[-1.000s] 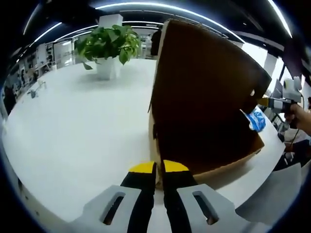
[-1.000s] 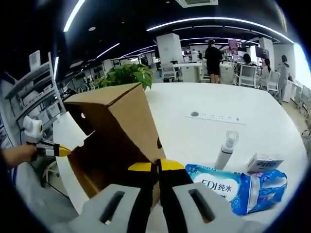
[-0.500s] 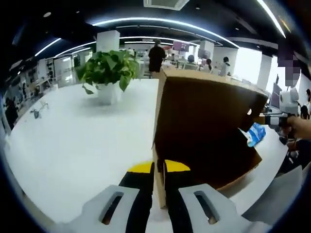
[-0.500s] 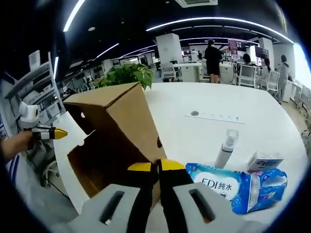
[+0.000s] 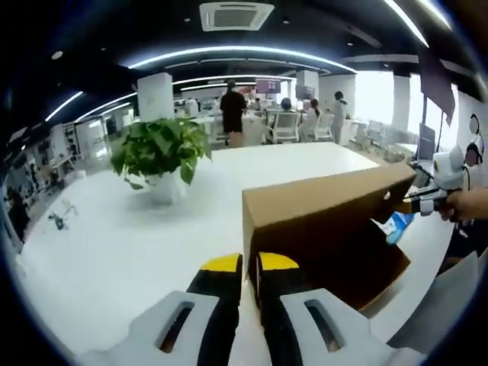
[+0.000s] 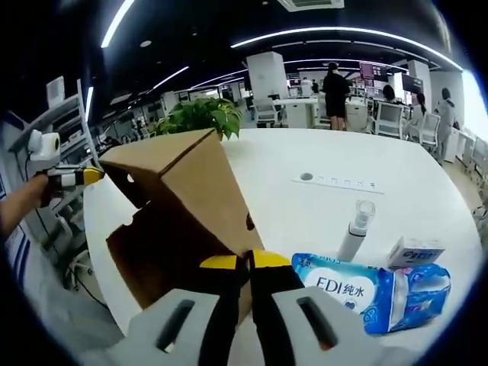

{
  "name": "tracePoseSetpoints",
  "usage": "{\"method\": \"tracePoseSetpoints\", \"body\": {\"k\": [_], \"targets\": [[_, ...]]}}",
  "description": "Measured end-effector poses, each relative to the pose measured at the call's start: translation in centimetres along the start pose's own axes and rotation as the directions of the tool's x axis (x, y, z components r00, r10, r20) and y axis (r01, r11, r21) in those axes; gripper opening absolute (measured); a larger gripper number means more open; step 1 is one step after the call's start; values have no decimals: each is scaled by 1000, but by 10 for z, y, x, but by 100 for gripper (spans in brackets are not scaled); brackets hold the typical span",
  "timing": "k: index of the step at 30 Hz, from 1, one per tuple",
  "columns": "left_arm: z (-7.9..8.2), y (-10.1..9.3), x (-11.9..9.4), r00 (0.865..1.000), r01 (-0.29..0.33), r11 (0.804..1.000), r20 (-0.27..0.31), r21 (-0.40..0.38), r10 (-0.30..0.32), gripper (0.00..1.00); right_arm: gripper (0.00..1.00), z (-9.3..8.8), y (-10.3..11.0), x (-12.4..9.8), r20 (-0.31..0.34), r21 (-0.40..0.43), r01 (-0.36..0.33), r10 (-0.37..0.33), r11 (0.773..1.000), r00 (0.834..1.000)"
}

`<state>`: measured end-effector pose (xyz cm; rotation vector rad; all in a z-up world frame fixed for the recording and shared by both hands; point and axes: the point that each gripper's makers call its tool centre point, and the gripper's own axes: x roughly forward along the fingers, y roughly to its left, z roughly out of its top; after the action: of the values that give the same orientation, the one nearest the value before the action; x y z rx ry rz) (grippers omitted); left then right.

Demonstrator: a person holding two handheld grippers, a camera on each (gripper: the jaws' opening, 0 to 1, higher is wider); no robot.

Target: Operate the shoe box by opening the lid, removing the specified soft item, and placing it in the target area until the item is outside and the box remains undamaged.

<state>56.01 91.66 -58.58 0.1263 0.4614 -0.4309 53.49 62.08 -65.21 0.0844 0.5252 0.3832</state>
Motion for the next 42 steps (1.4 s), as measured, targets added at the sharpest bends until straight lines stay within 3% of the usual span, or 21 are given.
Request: {"method": "tracePoseSetpoints", "body": {"k": [7,29,42], "targets": [[4,-2,1,1000,5,999,0,34,-5,2,2,-2,1,-1,-2,-4,-2,2,1000,1000],[-16,-5,-9,999,12,999,-39,39,-10,3,3,-15,10,-13,-11,-65,-20,19,998,1000],[-35,-8,-15,997,20,999,-77,46,-16,4,8,-12,28,-30,12,-185,-68,71,980,997]]}}
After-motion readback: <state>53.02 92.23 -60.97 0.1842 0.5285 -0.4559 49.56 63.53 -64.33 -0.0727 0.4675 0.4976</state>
